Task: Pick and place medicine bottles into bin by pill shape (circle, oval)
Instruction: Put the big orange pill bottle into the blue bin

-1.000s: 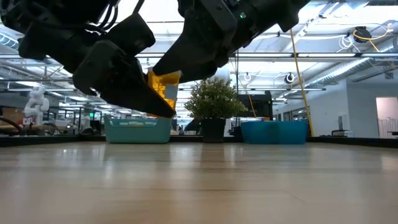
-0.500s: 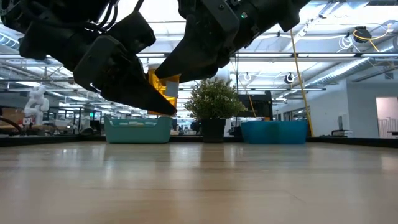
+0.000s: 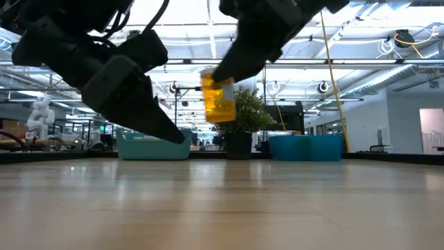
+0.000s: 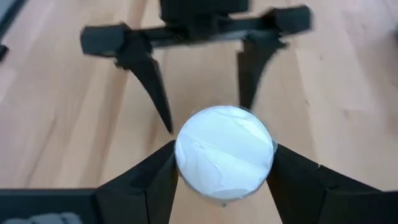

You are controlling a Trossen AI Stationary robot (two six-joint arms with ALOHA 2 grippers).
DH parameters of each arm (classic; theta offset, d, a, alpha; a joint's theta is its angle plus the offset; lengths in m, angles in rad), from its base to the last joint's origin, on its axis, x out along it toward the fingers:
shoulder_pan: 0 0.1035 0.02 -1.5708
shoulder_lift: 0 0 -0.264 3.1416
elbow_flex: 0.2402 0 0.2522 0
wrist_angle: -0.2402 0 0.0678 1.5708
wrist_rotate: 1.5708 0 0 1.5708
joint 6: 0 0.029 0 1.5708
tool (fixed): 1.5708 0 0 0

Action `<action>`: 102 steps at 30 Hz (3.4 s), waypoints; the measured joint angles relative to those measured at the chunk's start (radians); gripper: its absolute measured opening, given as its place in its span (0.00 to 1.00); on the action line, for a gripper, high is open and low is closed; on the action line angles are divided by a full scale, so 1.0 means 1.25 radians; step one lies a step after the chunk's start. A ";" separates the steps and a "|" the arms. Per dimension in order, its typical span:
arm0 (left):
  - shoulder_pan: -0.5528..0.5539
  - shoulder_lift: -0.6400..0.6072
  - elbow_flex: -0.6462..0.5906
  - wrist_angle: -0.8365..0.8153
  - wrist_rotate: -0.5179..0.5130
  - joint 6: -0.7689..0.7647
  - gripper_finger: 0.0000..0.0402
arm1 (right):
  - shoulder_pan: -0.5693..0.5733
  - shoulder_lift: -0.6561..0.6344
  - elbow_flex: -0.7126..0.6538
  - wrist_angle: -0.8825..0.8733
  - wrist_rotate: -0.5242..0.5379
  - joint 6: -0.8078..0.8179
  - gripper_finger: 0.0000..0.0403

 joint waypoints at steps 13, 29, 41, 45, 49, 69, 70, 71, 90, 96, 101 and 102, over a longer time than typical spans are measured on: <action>0.008 0.000 0.000 0.038 0.006 -0.041 0.78 | -0.117 -0.226 -0.020 -0.320 0.143 -0.049 0.52; 0.006 0.000 0.000 0.081 0.029 -0.041 0.70 | -0.573 -0.537 -0.247 -0.277 0.126 -0.131 0.52; -0.026 0.000 0.000 0.111 0.031 -0.044 0.70 | -0.875 -0.503 -0.356 -0.111 -0.096 -0.166 0.52; -0.029 0.000 0.000 0.121 0.030 -0.043 0.70 | -0.903 -0.486 -0.388 -0.072 -0.117 -0.160 0.52; -0.029 0.000 0.000 0.128 0.030 -0.037 0.70 | -0.916 -0.464 -0.416 -0.024 -0.125 -0.161 0.52; -0.030 0.000 0.000 0.137 0.030 -0.033 0.70 | -0.931 -0.311 -0.459 0.093 -0.124 -0.142 0.52; -0.030 0.000 0.000 0.137 0.030 -0.033 0.70 | -0.931 -0.307 -0.459 0.092 -0.123 -0.139 0.52; -0.030 0.000 0.000 0.137 0.030 -0.032 0.70 | -0.931 -0.305 -0.459 0.094 -0.123 -0.137 0.52; -0.031 0.001 0.000 0.137 0.036 -0.031 0.70 | -0.931 -0.304 -0.458 0.083 -0.083 -0.147 0.57; -0.031 0.001 0.000 0.137 0.036 -0.031 0.70 | -0.931 -0.333 -0.458 0.066 -0.084 -0.152 0.58; -0.031 0.001 0.000 0.137 0.036 -0.031 0.70 | -0.931 -0.361 -0.458 0.025 -0.102 -0.155 0.61; -0.031 0.001 0.000 0.137 0.036 -0.032 0.70 | -0.931 -0.365 -0.458 0.020 -0.104 -0.155 0.62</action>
